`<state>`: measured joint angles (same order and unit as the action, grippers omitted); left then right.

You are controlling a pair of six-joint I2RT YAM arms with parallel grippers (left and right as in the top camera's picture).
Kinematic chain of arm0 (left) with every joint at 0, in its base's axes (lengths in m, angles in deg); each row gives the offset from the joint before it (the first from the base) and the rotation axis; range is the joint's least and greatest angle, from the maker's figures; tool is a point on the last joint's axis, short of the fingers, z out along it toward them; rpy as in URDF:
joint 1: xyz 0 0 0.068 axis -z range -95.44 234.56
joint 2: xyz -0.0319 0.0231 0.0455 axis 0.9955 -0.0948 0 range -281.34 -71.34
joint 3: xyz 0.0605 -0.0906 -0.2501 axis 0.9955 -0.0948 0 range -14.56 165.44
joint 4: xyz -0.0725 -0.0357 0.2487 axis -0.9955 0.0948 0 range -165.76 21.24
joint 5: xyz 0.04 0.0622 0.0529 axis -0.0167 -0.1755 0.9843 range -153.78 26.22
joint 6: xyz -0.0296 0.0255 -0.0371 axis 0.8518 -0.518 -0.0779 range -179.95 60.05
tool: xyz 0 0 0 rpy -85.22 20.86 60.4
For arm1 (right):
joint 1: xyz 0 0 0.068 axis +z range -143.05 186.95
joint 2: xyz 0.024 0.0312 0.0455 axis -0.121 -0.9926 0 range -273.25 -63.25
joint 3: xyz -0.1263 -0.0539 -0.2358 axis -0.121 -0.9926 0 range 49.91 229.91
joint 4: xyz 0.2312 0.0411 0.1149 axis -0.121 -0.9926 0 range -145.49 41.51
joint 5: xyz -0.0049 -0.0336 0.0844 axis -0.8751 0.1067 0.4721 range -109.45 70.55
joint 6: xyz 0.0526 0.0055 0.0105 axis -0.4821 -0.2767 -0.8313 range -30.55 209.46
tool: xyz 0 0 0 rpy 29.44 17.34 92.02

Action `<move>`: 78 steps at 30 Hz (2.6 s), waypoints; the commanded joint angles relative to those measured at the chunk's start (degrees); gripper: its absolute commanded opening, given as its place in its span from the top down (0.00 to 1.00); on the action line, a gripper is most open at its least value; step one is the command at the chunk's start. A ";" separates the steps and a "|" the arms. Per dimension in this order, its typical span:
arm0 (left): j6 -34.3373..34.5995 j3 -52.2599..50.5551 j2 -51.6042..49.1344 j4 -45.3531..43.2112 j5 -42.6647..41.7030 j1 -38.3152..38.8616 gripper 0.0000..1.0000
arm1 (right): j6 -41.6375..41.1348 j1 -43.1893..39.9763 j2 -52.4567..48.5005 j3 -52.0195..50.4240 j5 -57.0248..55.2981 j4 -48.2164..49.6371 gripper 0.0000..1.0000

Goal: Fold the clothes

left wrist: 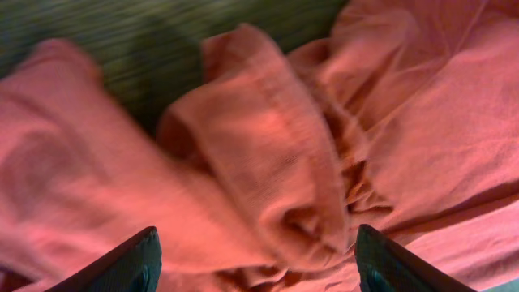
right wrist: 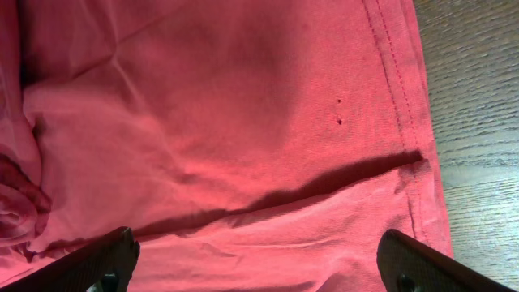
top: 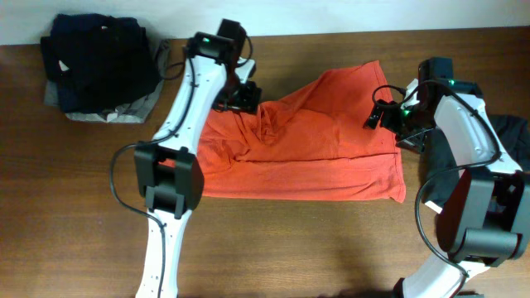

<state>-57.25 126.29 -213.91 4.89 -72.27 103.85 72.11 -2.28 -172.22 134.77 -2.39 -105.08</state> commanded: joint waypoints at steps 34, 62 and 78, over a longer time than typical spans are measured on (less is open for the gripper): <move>2.25 1.97 -6.25 -0.55 7.48 3.61 0.81 | 0.63 0.22 -0.15 0.85 0.31 -1.07 0.01; 8.17 12.41 -2.27 16.09 21.86 2.86 0.87 | 0.50 0.24 -0.15 0.81 0.35 0.42 0.01; 8.20 12.28 -2.27 16.09 18.18 2.67 0.86 | -2.97 5.90 -2.69 16.20 -4.44 10.51 0.04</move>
<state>-49.77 137.66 -219.39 20.75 -52.88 106.67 69.90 0.84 -172.96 145.19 -2.92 -94.90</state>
